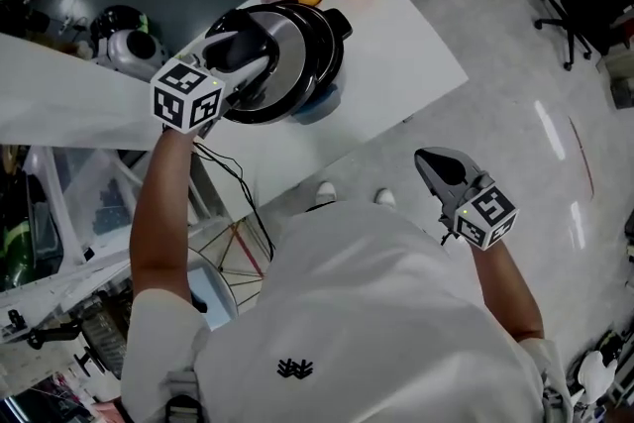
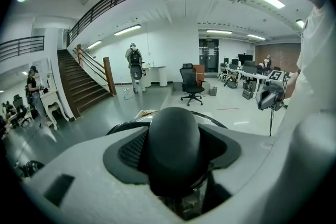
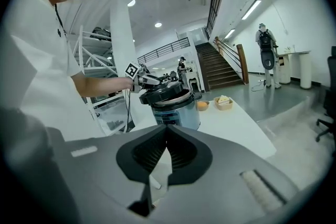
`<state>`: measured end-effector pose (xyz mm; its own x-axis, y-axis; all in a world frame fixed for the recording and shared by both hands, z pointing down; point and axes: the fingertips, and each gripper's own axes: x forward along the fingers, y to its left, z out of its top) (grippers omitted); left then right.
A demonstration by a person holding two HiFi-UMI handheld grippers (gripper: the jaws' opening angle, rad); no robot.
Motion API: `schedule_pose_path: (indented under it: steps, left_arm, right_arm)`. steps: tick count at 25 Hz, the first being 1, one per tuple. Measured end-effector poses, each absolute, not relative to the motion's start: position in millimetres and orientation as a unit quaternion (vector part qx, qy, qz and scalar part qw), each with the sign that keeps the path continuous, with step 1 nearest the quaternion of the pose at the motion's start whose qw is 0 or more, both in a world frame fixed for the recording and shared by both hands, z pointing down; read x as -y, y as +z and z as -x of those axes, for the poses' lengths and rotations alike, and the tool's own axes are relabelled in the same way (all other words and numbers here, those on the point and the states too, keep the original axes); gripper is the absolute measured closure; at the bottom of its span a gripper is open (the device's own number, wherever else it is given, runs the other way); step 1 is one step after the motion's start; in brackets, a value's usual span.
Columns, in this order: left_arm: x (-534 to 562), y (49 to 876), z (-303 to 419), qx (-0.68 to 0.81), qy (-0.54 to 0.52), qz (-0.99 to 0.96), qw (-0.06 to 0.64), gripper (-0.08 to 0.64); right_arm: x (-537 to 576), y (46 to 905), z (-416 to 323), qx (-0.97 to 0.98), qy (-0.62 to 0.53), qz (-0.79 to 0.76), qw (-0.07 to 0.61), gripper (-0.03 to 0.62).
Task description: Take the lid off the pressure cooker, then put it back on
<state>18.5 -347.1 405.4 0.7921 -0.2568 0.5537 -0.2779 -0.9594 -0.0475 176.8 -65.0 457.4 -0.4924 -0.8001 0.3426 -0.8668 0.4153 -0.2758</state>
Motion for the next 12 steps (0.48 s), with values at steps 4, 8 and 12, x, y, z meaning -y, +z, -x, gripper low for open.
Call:
schedule_pose_path:
  steps: [4,8,12]
  left_arm:
    - [352.7,414.9,-41.7,0.124,0.298,-0.946,0.016,0.273]
    - [357.7,422.4,-58.6,0.111,0.298,-0.948,0.019,0.273]
    - [359.9,430.1,-68.2,0.101,0.306,-0.947,0.011,0.273]
  right_arm:
    - [58.5,459.7,-189.4,0.825,0.218,-0.517,0.075,0.578]
    - [52.7,462.5,-200.3,0.814,0.223,-0.531,0.071,0.578]
    - [51.5,464.8,-206.7,0.808,0.227,-0.539,0.071,0.578]
